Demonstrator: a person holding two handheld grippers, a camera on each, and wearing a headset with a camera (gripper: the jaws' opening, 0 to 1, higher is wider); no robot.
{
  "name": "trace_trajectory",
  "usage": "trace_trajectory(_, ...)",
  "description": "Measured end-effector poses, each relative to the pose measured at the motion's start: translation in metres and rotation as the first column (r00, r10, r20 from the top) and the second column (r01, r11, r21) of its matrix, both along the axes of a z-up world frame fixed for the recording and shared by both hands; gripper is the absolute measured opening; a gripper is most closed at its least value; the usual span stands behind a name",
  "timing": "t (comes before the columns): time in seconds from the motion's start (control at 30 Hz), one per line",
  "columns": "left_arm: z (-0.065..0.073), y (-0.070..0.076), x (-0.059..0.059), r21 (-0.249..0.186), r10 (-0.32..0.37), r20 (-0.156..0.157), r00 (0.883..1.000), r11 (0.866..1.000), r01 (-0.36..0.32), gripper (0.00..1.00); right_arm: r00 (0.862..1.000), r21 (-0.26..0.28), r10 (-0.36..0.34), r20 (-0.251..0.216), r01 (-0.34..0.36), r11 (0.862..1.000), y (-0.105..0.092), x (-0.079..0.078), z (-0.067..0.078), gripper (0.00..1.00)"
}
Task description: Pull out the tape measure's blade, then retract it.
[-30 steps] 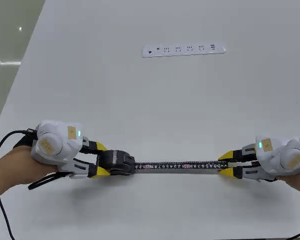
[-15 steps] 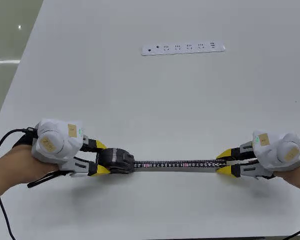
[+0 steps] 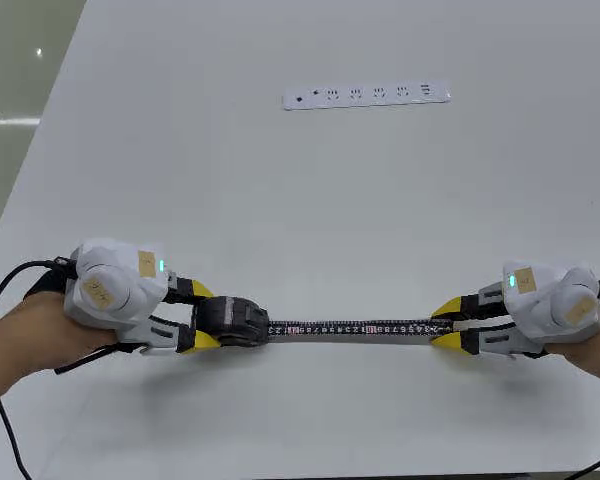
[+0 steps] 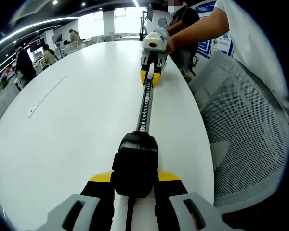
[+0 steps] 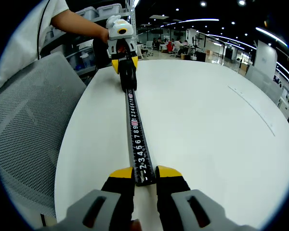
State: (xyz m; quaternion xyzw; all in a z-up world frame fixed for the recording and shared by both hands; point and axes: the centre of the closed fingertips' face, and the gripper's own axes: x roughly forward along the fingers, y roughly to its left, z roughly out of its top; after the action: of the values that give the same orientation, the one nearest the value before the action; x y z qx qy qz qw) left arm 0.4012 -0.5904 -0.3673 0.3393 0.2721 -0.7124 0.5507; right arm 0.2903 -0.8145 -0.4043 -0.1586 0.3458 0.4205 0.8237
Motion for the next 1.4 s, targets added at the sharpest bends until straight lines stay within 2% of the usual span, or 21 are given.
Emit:
trace_trajectory(0.23,0.000,-0.001,0.001,0.006,0.008,0.004,1.000,1.000,-0.008,0.30,1.000,-0.006,0.000,-0.004,0.000,1.000,0.000,0.000,0.000,0.16)
trace_trajectory(0.33,0.000,-0.001,0.000,0.005,0.016,-0.003,1.000,1.000,-0.016,0.31,1.000,-0.013,0.003,0.000,-0.003,1.000,-0.001,-0.001,-0.001,0.16)
trace_trajectory(0.5,0.001,-0.001,0.000,-0.007,0.022,-0.001,1.000,1.000,-0.022,0.33,1.000,0.006,-0.010,0.006,0.010,1.000,0.001,-0.001,0.004,0.18)
trace_trajectory(0.7,0.003,-0.003,0.003,-0.020,0.050,0.007,0.999,0.999,-0.049,0.42,0.999,0.013,-0.033,0.013,0.033,0.999,0.000,0.002,0.005,0.29)
trace_trajectory(0.83,0.005,-0.003,0.004,-0.026,0.071,0.000,0.997,0.997,-0.071,0.47,0.999,0.014,-0.041,0.019,0.041,0.999,-0.001,0.002,0.006,0.35)
trace_trajectory(0.9,0.006,-0.002,0.006,-0.022,0.097,-0.004,0.995,0.995,-0.097,0.50,0.999,0.016,-0.048,0.016,0.048,0.999,-0.001,0.002,0.005,0.38)
trace_trajectory(1.03,0.011,-0.002,0.009,-0.045,0.127,0.002,0.992,0.991,-0.127,0.57,0.997,0.044,-0.078,0.017,0.077,0.996,0.000,0.002,0.008,0.41)
trace_trajectory(1.1,0.014,-0.002,0.011,-0.054,0.138,0.005,0.990,0.989,-0.137,0.59,0.996,0.042,-0.083,0.018,0.082,0.996,-0.001,0.002,0.008,0.44)
trace_trajectory(1.23,0.017,-0.001,0.011,-0.061,0.163,0.002,0.987,0.985,-0.162,0.62,0.995,0.044,-0.101,0.018,0.100,0.994,0.000,0.001,0.009,0.52)
trace_trajectory(1.3,0.018,0.001,0.011,-0.051,0.191,-0.001,0.982,0.980,-0.191,0.64,0.991,0.068,-0.133,-0.003,0.133,0.989,0.003,-0.001,0.011,0.54)
trace_trajectory(1.4,0.021,0.002,0.011,-0.067,0.201,0.007,0.980,0.977,-0.200,0.68,0.989,0.060,-0.147,0.007,0.146,0.987,0.004,-0.002,0.010,0.61)
